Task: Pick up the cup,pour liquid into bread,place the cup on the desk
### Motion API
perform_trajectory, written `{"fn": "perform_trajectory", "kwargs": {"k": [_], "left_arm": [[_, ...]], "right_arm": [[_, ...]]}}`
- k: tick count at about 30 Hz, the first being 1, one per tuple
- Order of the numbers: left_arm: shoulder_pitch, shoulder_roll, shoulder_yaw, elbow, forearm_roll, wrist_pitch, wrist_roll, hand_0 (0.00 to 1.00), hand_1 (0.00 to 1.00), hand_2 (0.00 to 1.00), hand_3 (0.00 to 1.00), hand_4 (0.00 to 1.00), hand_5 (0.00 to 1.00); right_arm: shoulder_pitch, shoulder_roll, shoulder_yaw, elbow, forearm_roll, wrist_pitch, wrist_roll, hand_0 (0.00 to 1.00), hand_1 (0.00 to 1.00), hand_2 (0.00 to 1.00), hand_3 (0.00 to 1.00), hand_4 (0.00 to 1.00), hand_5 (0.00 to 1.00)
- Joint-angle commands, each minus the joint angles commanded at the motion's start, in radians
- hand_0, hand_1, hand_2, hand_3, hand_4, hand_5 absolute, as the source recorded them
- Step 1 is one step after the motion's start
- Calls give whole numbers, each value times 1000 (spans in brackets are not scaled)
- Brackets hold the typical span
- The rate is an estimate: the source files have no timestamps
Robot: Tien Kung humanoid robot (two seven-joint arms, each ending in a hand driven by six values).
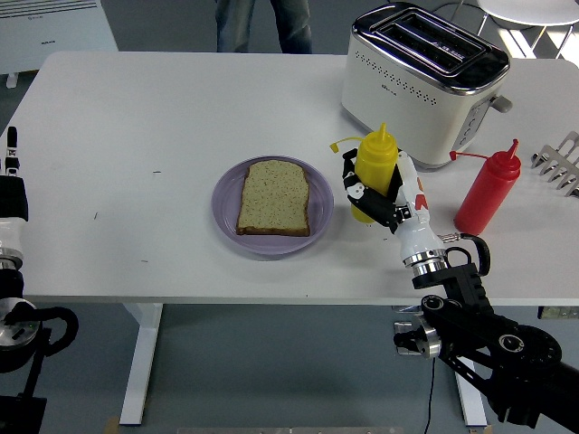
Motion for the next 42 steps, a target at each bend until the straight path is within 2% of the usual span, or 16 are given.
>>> {"fn": "perform_trajectory", "kwargs": {"k": [9,42], "left_arm": [[2,0,3,1,0,0,0,881,885,873,761,542,998],[4,-2,5,1,0,1,-1,881,886,873,761,542,998]], "right_arm": [[5,25,2,-61,25,0,0,263,235,308,405,267,64],[20,69,4,-205,107,0,0,278,238,314,407,264,73]]}}
